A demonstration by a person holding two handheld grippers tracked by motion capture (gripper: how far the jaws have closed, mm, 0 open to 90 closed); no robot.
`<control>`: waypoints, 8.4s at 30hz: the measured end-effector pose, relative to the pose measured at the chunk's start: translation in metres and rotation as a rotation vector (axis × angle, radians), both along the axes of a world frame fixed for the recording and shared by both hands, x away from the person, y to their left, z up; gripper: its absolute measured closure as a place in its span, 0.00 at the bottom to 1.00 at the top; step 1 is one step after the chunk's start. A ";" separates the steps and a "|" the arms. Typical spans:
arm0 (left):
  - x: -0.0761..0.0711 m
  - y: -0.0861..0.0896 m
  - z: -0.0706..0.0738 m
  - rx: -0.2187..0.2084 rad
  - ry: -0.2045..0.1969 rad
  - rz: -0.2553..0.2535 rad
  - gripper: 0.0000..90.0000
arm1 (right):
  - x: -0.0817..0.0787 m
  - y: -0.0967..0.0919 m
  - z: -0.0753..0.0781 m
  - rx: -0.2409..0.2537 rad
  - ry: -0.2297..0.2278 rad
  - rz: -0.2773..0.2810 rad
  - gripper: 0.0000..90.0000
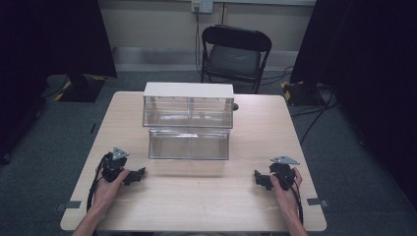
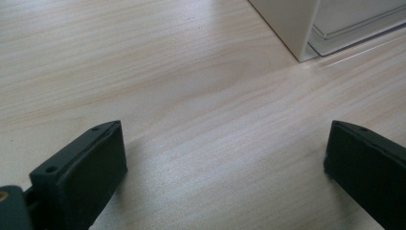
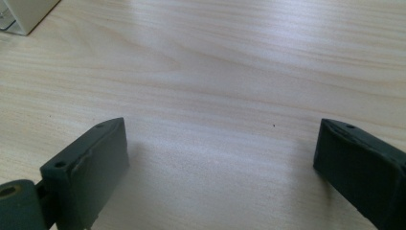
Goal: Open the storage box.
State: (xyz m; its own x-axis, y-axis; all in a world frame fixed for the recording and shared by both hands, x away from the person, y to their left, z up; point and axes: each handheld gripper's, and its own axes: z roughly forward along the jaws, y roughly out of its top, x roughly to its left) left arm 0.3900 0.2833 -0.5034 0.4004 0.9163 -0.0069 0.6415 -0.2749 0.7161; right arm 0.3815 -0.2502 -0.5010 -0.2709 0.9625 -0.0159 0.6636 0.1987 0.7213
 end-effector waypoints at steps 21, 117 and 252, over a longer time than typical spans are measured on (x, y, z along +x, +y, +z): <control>0.000 0.000 0.000 -0.001 0.000 0.000 0.00 | -0.003 0.009 0.008 0.013 -0.030 0.023 0.16; 0.000 0.000 0.000 0.000 0.001 -0.001 0.00 | 0.021 0.131 0.037 0.166 -0.086 0.348 0.15; 0.000 0.000 0.000 0.000 0.001 0.000 0.00 | 0.012 0.128 0.070 0.214 -0.149 0.356 0.10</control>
